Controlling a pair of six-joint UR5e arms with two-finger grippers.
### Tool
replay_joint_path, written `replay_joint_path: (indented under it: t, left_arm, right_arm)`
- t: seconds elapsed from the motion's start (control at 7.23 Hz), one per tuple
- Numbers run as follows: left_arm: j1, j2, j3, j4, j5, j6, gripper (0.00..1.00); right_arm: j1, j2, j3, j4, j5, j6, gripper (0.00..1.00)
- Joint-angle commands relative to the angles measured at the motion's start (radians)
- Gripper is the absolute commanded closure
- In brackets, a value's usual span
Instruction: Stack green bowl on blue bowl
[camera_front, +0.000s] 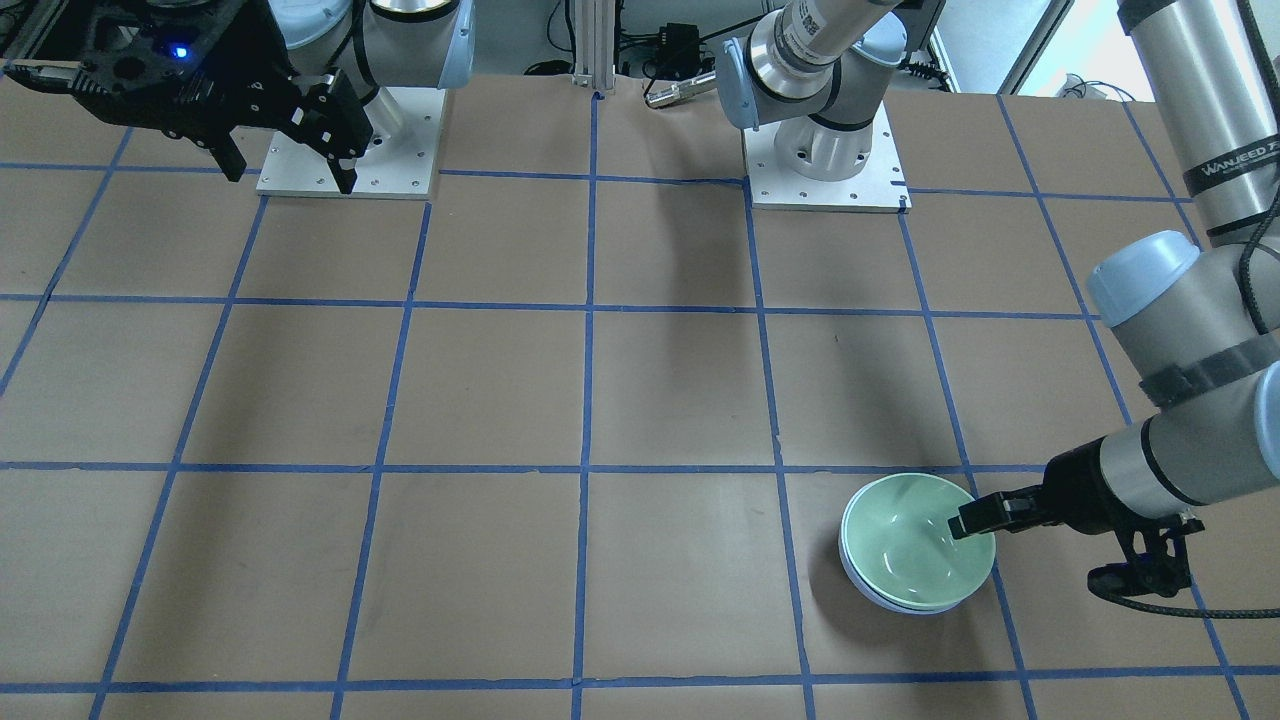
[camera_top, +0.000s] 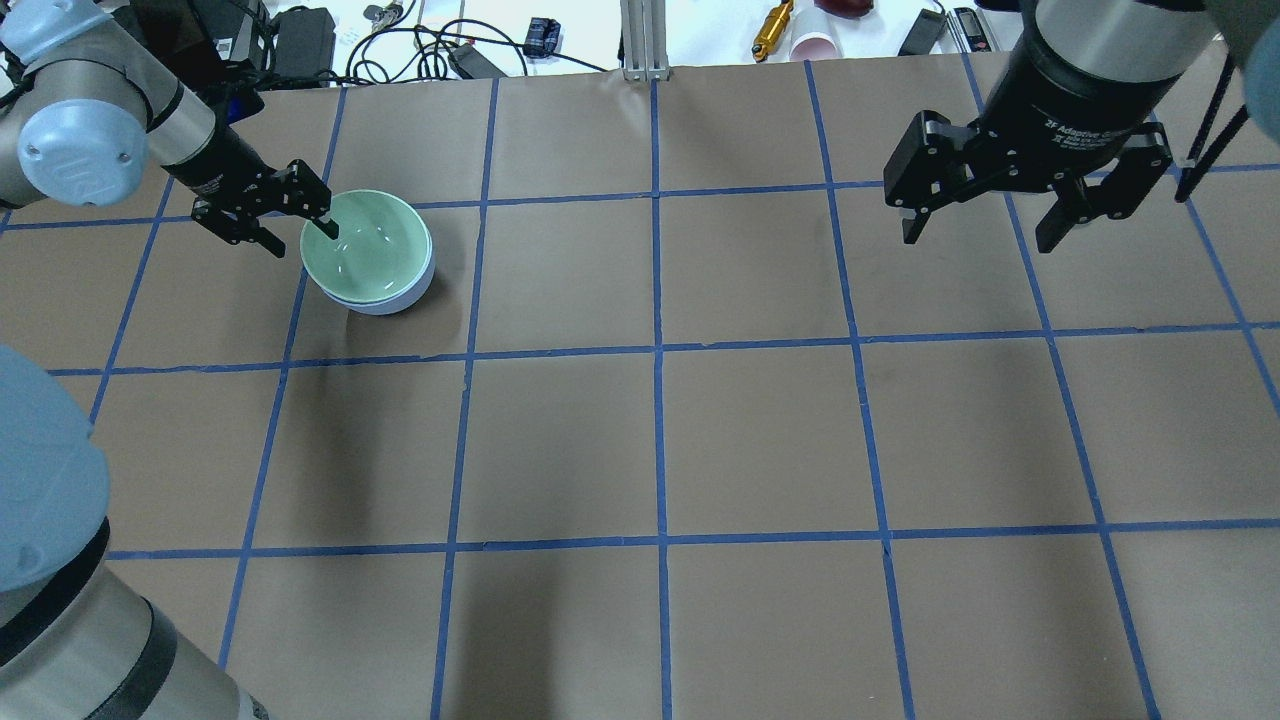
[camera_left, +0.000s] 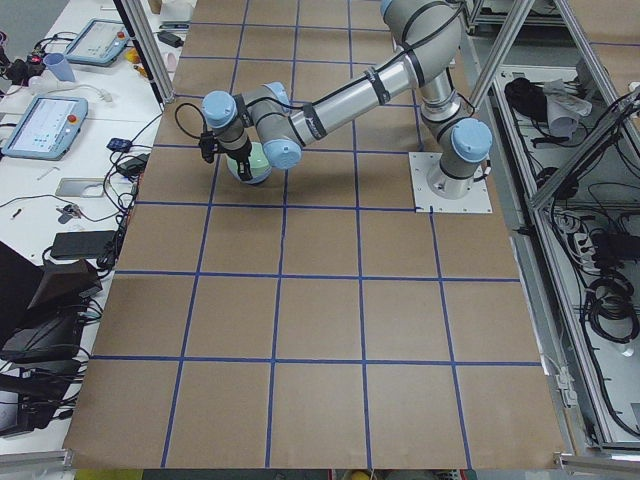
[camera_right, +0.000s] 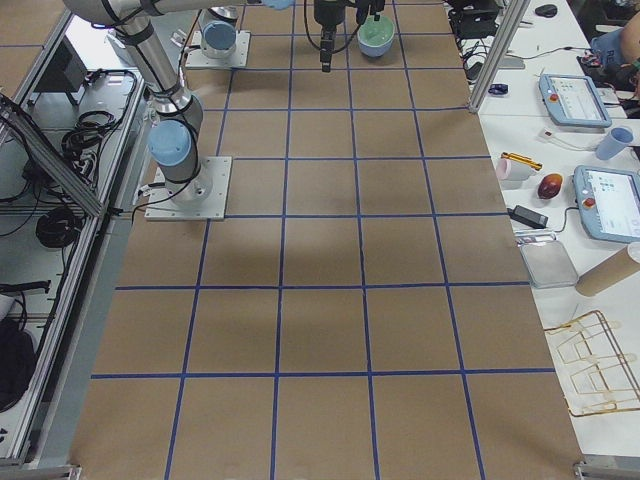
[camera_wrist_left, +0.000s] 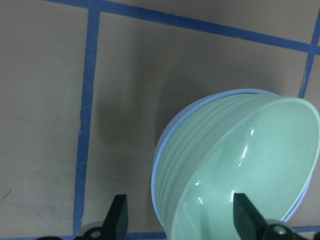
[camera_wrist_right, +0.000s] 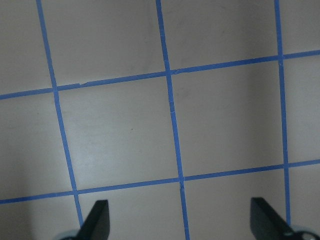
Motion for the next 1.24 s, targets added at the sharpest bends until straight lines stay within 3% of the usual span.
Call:
replay_joint_path:
  t: [0.0,0.28,0.55,0.69,1.11]
  left_arm:
    - [-0.059,0.044,0.069,-0.092,0.036,-0.048,0.18]
    - [-0.177,0.108,0.135,-0.197,0.104,-0.137,0.15]
    - [-0.263,0.224,0.121,-0.258,0.177,-0.141,0.08]
    - [-0.312,0.283,0.092,-0.259,0.246,-0.142,0.08]
    - [-0.333,0.503,-0.052,-0.259,0.244,-0.158,0.08]
  right_arm:
    - [0.0,0.0,-0.001,0.0,0.0,0.0,0.0]
    - [0.0,0.0,-0.001,0.0,0.0,0.0,0.0]
    - [0.0,0.0,-0.001,0.0,0.0,0.002,0.0]
    - [0.0,0.0,0.001,0.0,0.0,0.0,0.0]
    - [0.0,0.0,0.001,0.0,0.0,0.0,0.0]
